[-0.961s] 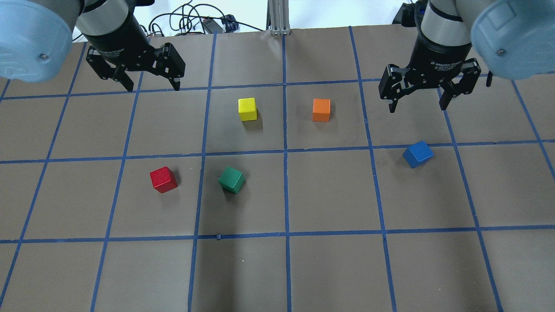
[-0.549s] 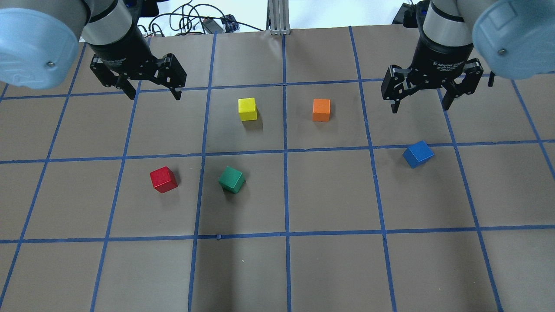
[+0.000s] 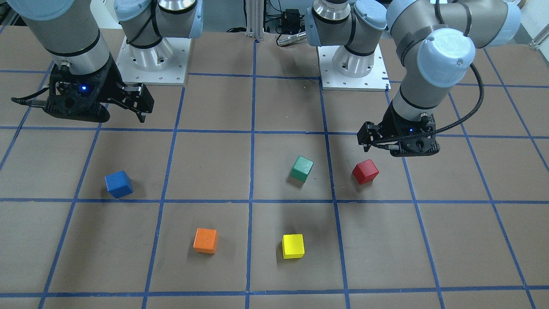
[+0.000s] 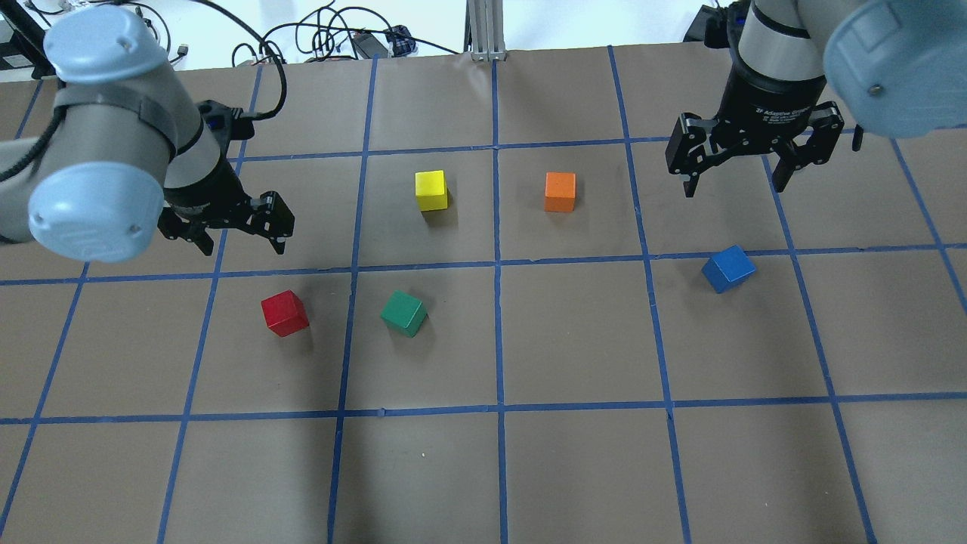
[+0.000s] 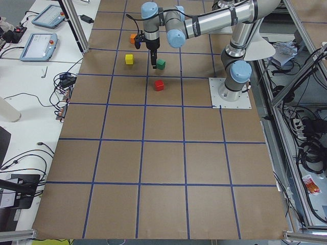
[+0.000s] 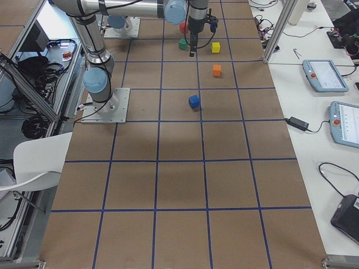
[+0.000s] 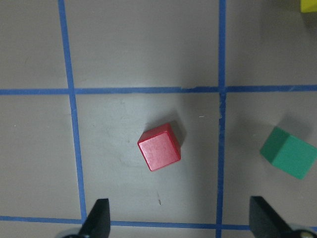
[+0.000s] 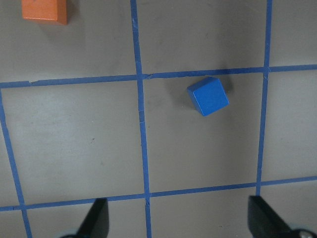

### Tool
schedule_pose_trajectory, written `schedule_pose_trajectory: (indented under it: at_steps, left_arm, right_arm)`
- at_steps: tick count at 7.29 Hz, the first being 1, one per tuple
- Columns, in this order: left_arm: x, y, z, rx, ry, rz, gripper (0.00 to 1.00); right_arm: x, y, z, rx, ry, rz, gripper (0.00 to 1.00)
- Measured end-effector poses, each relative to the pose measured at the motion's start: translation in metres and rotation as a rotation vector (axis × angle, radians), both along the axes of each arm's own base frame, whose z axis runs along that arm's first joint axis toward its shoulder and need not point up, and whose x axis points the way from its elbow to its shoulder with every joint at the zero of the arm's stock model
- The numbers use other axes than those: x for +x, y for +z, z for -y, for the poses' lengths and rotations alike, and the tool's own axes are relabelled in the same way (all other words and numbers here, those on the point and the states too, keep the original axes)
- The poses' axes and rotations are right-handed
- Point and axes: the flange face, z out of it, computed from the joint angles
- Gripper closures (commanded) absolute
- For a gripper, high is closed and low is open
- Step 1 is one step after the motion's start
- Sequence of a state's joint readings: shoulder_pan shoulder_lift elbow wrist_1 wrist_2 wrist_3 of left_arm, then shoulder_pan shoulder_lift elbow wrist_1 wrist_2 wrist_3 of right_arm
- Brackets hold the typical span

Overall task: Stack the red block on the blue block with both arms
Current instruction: 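Lower the left gripper toward the red cube nearest the robot, then close the left gripper on the red cube and lift it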

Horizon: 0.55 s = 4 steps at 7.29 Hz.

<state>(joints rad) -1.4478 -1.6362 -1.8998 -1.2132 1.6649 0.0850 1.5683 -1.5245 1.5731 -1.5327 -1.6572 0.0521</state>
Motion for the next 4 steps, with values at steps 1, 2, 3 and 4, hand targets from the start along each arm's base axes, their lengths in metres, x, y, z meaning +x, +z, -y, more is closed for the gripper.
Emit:
schedule_pose_trajectory:
  at_steps: [1, 2, 3, 4]
  left_arm:
    - [0.007, -0.035, -0.010, -0.016, 0.030, 0.003, 0.00]
    - [0.010, -0.060, -0.020, -0.011, 0.081, -0.009, 0.00]
    - [0.013, -0.078, -0.026, 0.004, 0.143, -0.028, 0.00]
    - [0.022, -0.095, -0.028, 0.026, 0.201, -0.040, 0.00]
  right_arm:
    - [0.001, 0.000, 0.000, -0.001, -0.004, 0.000, 0.00]
    - [0.001, 0.000, 0.000, -0.002, -0.005, 0.000, 0.00]
    - [0.001, -0.001, 0.000, 0.000, -0.003, 0.002, 0.00]
    - [0.001, -0.001, 0.001, 0.001, 0.004, 0.004, 0.00]
